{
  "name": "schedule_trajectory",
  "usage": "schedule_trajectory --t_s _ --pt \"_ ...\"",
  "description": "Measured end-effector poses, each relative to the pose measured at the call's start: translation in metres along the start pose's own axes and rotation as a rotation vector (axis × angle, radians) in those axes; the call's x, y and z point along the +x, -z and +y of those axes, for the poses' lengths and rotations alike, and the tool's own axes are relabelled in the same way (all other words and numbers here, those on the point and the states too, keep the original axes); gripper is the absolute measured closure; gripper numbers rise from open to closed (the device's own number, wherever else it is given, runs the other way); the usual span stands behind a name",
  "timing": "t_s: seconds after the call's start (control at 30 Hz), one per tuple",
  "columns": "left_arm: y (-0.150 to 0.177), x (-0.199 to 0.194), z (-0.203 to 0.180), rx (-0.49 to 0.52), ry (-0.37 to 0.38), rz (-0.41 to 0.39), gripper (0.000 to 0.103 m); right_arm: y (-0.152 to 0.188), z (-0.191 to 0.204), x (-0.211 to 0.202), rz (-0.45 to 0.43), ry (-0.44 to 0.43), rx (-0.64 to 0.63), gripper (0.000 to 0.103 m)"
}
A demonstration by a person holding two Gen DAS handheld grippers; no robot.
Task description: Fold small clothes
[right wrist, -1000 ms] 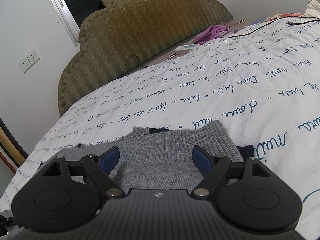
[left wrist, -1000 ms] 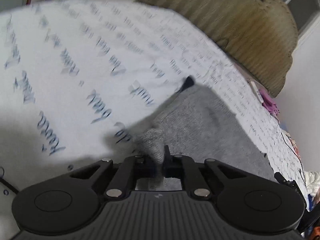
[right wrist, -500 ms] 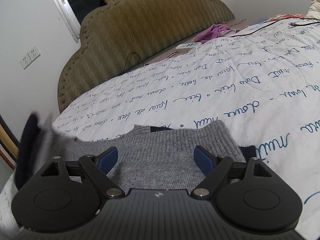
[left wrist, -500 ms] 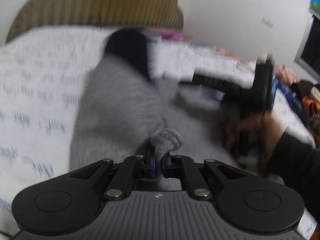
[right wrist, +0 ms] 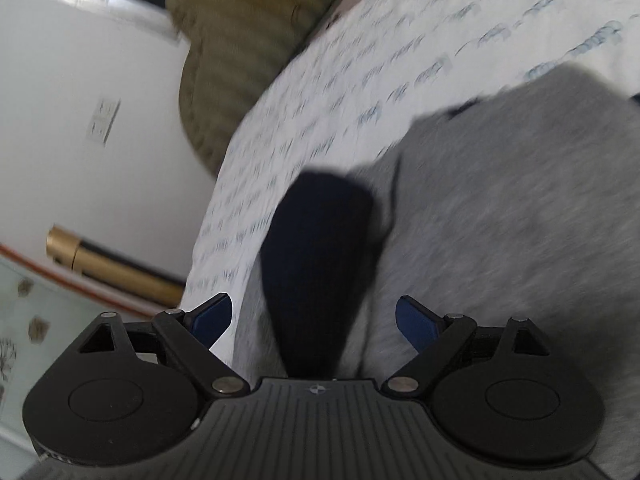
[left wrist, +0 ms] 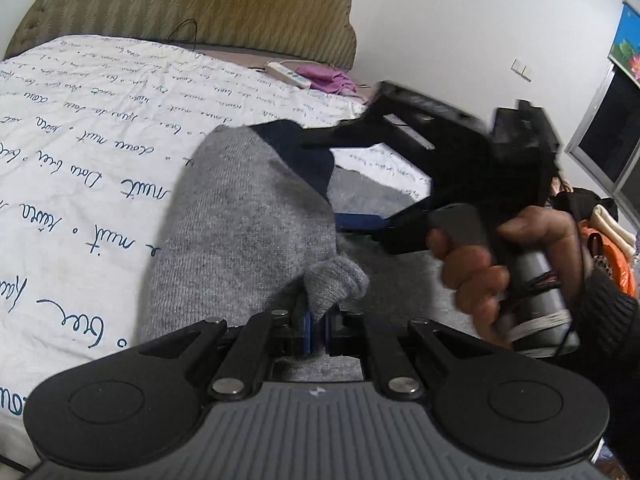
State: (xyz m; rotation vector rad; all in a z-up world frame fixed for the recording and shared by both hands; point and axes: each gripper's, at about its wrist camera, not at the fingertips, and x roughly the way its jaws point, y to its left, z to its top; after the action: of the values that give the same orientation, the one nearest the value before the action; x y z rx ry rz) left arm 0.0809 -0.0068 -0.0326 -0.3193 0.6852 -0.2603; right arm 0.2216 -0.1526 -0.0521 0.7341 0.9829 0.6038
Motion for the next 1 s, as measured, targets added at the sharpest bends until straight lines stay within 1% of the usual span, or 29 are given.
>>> schedule_trajectory --t_s 0.07,0.13,0.17,0.2,0.27,0.37,0.47,0.53,0.63,0.73,0.77,0.8,0.83,0.87,0.9,0.93,0.97,1.0 --pt "0.002 -0.005 -0.002 -0.003 0.012 -0.009 0.097 0.000 0.008 0.008 0.012 0.006 -0.009 0.017" --pt "0.003 -0.006 -0.004 0.002 0.009 -0.012 0.097 -0.004 0.011 0.016 0.036 -0.031 0.010 0.019" --pt "0.004 -0.005 -0.004 0.002 0.006 -0.007 0.097 -0.006 0.012 0.021 0.051 -0.048 0.020 0.025" --pt "0.004 -0.005 -0.003 -0.001 0.000 -0.002 0.097 -0.007 0.012 0.027 0.059 -0.046 0.027 0.046" --pt "0.005 -0.003 -0.003 0.002 -0.018 0.002 0.097 -0.008 0.015 0.033 0.066 -0.028 0.007 0.079" --pt "0.005 -0.003 -0.008 0.019 -0.022 0.012 0.097 -0.006 0.018 0.036 0.063 -0.035 -0.025 0.080" --pt "0.000 0.001 -0.028 0.075 0.002 0.016 0.097 -0.010 0.025 0.025 0.038 -0.017 -0.098 0.085" --pt "-0.008 0.003 -0.049 0.103 0.049 -0.006 0.097 -0.018 0.035 0.008 0.030 -0.009 -0.166 0.086" --pt "-0.018 0.010 -0.089 0.161 0.147 -0.038 0.097 -0.037 0.049 -0.030 0.005 0.023 -0.278 0.086" --pt "-0.014 0.027 -0.118 0.183 0.226 -0.013 0.097 -0.054 0.037 -0.073 -0.024 0.077 -0.316 0.086" --pt "-0.008 0.038 -0.124 0.191 0.233 0.013 0.097 -0.056 0.026 -0.084 -0.030 0.102 -0.310 0.086" --pt "0.000 0.050 -0.126 0.192 0.225 0.054 0.097 -0.058 0.011 -0.091 -0.032 0.135 -0.292 0.086" --pt "0.009 0.064 -0.126 0.179 0.214 0.113 0.097 -0.057 -0.008 -0.094 -0.026 0.164 -0.260 0.085" --pt "0.015 0.079 -0.123 0.166 0.209 0.181 0.097 -0.055 -0.030 -0.094 -0.014 0.178 -0.207 0.084" --pt "0.021 0.087 -0.120 0.161 0.208 0.224 0.097 -0.050 -0.052 -0.093 -0.010 0.180 -0.141 0.082" --pt "0.023 0.086 -0.119 0.172 0.218 0.214 0.097 -0.045 -0.068 -0.094 -0.028 0.155 -0.088 0.083" --pt "0.022 0.081 -0.120 0.197 0.230 0.192 0.095 -0.040 -0.077 -0.097 -0.055 0.114 -0.056 0.082" --pt "0.019 0.077 -0.121 0.214 0.259 0.187 0.092 -0.038 -0.080 -0.101 -0.075 0.088 -0.033 0.076"
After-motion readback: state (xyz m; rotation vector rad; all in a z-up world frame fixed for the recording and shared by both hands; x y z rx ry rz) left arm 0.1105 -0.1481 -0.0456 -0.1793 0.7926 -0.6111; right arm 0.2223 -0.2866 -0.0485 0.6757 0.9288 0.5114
